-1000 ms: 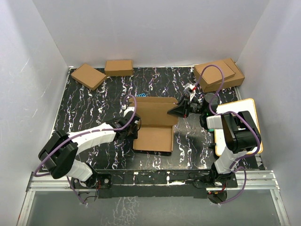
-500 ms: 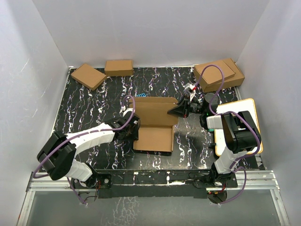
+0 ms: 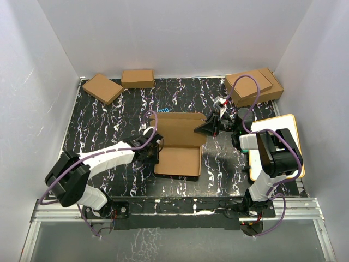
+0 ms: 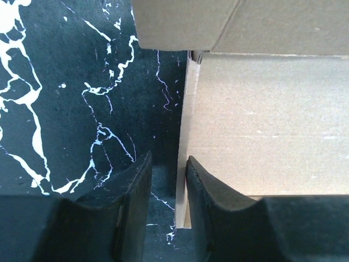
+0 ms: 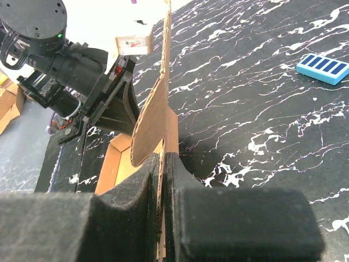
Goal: Fold the paper box
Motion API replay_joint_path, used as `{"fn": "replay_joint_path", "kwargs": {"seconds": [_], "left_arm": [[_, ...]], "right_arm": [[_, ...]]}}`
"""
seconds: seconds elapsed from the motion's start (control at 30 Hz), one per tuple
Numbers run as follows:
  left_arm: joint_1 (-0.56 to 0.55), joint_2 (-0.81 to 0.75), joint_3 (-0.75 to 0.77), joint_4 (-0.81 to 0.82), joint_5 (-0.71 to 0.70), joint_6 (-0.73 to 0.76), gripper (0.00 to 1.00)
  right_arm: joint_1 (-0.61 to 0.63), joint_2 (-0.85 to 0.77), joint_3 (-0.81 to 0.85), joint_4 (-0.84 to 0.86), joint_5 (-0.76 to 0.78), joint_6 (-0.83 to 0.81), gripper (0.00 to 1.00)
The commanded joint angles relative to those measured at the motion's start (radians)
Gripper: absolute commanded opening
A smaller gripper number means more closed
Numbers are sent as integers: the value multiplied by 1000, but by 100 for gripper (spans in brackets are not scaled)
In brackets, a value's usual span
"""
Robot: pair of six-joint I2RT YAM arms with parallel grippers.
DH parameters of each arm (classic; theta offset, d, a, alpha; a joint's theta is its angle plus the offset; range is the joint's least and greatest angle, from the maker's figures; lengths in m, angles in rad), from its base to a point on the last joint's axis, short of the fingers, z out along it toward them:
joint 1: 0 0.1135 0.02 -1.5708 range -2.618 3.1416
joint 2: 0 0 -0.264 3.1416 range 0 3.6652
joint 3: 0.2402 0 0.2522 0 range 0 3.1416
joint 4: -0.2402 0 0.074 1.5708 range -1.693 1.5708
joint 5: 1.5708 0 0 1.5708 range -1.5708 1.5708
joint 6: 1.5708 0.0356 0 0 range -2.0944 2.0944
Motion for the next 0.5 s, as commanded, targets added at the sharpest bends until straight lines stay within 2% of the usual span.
{"fn": "replay_joint_path", "kwargs": {"seconds": [0.0, 0.2, 0.47], "left_arm": [[4, 29, 19, -14, 17, -9, 27], [2, 46, 18, -28, -19, -8, 1], [-10, 59, 31, -33, -46, 2, 2]], "right_arm": [[-3, 3, 0, 101, -5, -19, 8], [-5, 3, 0, 100, -5, -20, 8], [-5, 4, 0, 100, -5, -20, 8]]}}
